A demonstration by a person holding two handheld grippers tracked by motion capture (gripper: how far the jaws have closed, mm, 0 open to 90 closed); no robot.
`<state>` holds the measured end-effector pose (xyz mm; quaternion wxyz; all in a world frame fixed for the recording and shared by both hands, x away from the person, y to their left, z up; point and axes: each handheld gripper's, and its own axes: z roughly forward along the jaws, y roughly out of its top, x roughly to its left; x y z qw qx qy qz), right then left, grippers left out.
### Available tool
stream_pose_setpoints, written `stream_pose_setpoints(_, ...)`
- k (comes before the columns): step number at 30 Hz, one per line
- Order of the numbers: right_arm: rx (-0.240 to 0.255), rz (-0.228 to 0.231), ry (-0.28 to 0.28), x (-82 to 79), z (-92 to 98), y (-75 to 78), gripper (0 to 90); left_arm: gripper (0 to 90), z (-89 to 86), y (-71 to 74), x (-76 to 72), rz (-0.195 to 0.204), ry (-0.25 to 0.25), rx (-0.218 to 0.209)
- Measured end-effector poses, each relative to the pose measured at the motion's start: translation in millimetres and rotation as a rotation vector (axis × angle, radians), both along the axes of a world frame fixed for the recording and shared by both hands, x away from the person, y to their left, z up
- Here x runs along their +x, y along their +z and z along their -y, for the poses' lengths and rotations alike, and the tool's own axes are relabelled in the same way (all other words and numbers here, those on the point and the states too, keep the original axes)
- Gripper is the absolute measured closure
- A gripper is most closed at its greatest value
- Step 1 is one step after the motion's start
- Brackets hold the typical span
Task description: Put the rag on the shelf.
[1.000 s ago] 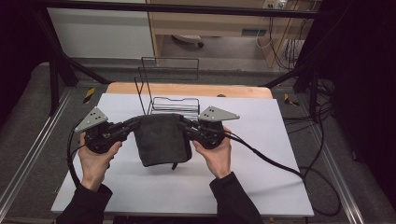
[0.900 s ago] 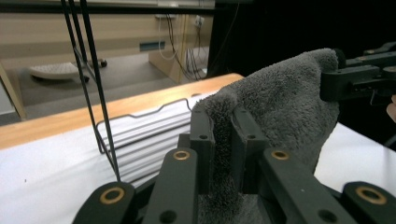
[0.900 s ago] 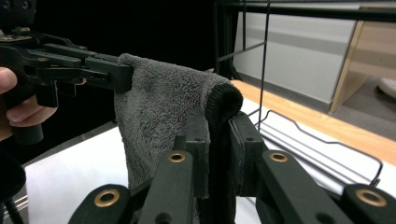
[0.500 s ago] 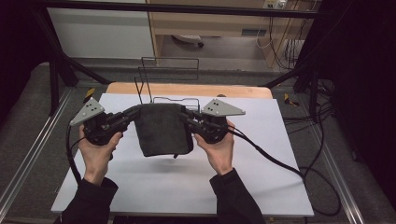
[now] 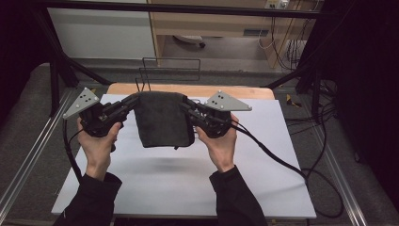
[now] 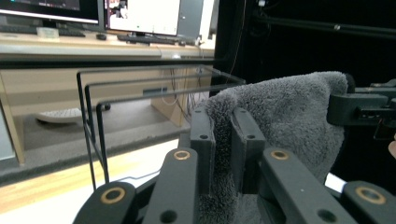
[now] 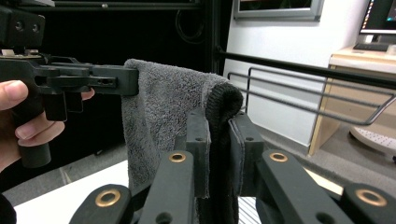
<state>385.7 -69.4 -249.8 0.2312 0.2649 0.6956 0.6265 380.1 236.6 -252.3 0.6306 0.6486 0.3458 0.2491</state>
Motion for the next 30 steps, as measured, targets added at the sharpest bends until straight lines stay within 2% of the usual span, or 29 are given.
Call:
stream_pose_setpoints(18,0.036,0.076,-0.036,7.1,0.1,26.1,80.8,80.6,5.3,25.7,10.1,0.073,0.016,-0.056)
stream_pose_setpoints(30,0.054,0.132,-0.054,13.8,0.1,54.8,80.9,80.7,7.8,51.5,16.9,0.134,0.028,-0.078)
